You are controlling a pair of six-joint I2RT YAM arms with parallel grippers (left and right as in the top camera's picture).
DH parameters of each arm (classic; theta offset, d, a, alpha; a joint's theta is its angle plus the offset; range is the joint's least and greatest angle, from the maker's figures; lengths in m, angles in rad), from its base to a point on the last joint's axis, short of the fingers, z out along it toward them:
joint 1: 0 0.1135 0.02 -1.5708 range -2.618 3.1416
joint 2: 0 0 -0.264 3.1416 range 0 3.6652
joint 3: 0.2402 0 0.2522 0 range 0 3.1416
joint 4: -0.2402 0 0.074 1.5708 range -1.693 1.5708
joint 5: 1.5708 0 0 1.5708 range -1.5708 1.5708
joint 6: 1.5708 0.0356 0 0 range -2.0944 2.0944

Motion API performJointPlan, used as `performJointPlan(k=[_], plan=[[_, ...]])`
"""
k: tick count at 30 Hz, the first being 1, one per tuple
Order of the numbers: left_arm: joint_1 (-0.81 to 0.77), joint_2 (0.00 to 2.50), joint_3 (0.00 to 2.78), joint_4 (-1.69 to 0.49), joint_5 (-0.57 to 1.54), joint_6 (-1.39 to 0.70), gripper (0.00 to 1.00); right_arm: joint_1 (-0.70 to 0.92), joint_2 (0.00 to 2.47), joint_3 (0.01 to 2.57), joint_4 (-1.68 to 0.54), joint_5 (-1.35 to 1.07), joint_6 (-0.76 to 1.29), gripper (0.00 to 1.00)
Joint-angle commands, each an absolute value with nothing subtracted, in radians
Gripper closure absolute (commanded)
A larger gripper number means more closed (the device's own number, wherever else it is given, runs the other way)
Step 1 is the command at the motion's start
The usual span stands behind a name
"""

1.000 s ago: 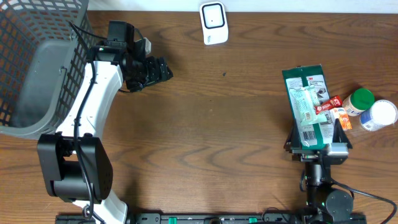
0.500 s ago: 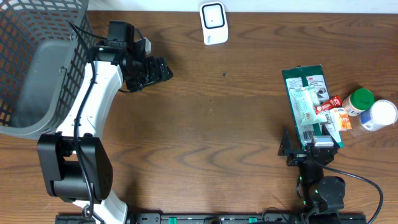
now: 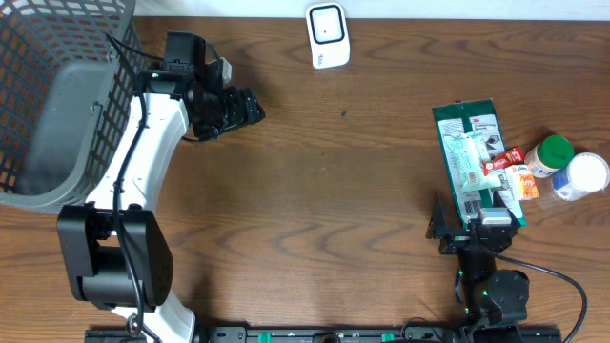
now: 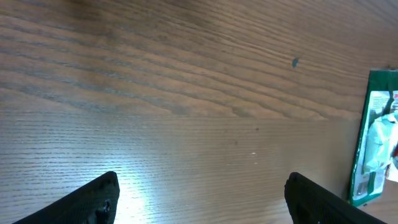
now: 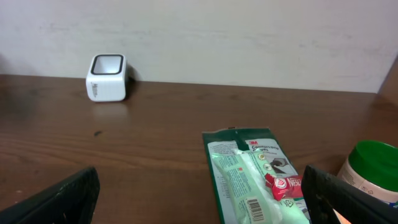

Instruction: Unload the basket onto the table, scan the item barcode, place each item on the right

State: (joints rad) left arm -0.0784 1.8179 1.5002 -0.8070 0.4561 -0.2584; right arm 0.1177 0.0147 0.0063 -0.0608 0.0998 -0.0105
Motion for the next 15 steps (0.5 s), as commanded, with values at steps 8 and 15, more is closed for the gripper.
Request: performJointPlan(k=[8,15], plan=[[-0.082,1.549,1.52,-0.809,0.395,-0.257,0.14,0.112,0.007,0.006,-0.065,0.096,-0.016,0.01],[-0.082,1.126,1.521,-0.795,0.256,-0.257,0.14,0.112,0.007,0.006,-0.065,0.096,-0.016,0.01]])
